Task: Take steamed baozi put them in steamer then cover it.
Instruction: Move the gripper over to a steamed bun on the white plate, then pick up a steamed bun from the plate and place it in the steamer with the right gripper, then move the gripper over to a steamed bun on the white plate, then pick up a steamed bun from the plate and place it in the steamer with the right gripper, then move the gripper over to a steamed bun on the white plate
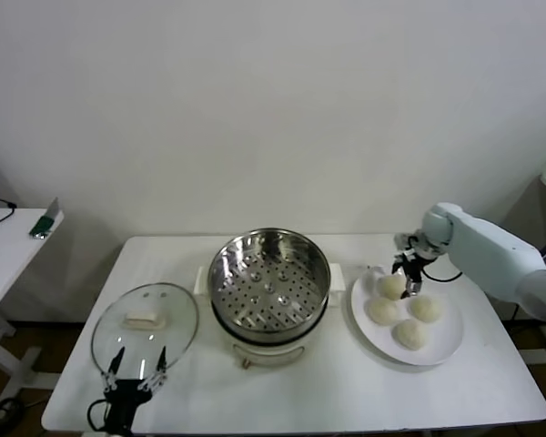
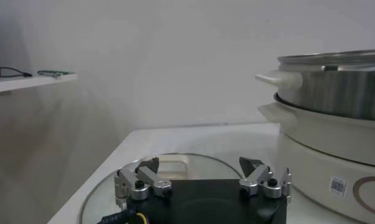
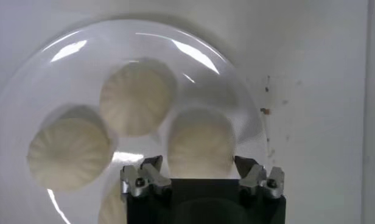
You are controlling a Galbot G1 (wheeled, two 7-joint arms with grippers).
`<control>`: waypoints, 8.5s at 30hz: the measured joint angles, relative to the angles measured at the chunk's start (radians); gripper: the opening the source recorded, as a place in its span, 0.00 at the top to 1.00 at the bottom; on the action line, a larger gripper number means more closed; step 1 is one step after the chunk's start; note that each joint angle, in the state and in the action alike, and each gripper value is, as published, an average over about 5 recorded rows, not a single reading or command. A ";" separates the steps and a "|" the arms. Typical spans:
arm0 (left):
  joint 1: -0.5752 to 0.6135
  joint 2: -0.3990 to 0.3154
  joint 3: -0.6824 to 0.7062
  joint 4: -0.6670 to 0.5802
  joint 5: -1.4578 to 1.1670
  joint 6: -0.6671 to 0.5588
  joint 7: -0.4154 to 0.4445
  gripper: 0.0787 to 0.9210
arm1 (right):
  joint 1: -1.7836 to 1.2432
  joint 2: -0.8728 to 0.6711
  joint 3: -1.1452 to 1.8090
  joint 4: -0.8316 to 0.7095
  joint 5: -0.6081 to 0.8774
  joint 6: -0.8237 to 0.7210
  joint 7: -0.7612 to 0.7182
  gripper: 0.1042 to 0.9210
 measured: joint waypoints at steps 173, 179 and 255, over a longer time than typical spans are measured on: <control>-0.016 -0.017 0.016 0.025 0.059 -0.052 -0.028 0.12 | 0.781 -0.053 -0.691 0.704 0.656 -0.293 0.183 0.38; -0.024 -0.023 0.021 0.020 0.060 -0.048 -0.028 0.12 | 0.872 0.067 -0.643 0.762 0.805 -0.352 0.222 0.38; -0.042 -0.029 0.027 0.034 0.060 -0.045 -0.025 0.12 | 0.487 -0.346 -0.694 0.779 0.361 -0.240 0.189 0.12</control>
